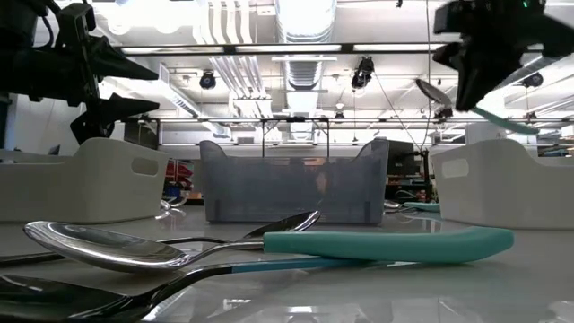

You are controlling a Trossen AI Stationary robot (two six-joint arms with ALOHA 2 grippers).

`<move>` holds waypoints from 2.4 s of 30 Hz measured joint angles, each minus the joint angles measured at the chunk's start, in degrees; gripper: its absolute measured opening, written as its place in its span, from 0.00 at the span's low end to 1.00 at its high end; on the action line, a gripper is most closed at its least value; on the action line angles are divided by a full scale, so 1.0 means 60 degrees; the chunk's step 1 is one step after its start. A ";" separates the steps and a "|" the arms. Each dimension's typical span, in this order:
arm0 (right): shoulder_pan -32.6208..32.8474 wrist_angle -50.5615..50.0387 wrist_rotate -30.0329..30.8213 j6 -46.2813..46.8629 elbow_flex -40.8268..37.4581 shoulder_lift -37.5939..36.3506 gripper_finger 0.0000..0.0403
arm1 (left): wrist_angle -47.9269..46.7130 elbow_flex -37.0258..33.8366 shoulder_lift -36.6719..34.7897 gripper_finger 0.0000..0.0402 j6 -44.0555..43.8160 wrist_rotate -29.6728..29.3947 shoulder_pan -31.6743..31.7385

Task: Sort silverware by color (type)
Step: Put the green spoon into the white bin

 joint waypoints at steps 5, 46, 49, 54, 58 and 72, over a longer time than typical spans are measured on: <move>0.0441 -0.0525 -0.1097 0.2180 0.0818 0.0839 0.06 | 0.0002 0.0000 0.0000 0.49 0.0000 0.0001 -0.0002; 0.0151 -0.1339 0.0838 0.4406 0.1417 0.2464 0.34 | 0.0002 -0.0002 0.0044 0.49 0.0000 -0.0001 0.0002; -0.0792 -0.1139 0.1097 0.4385 0.1718 0.2460 0.34 | 0.0005 -0.0001 0.0044 0.49 0.0000 0.0001 0.0002; -0.2681 -0.0291 0.0904 0.4021 0.1525 0.2469 0.34 | 0.0002 0.0000 0.0044 0.49 0.0000 0.0001 0.0002; -0.4091 0.0605 0.0353 0.2097 0.1045 0.2482 0.34 | 0.0002 0.0000 0.0047 0.49 0.0000 -0.0003 0.0000; -0.7010 0.2487 -0.0821 0.3678 0.0223 0.3187 0.34 | 0.0005 0.0000 0.0046 0.49 0.0000 0.0001 -0.0001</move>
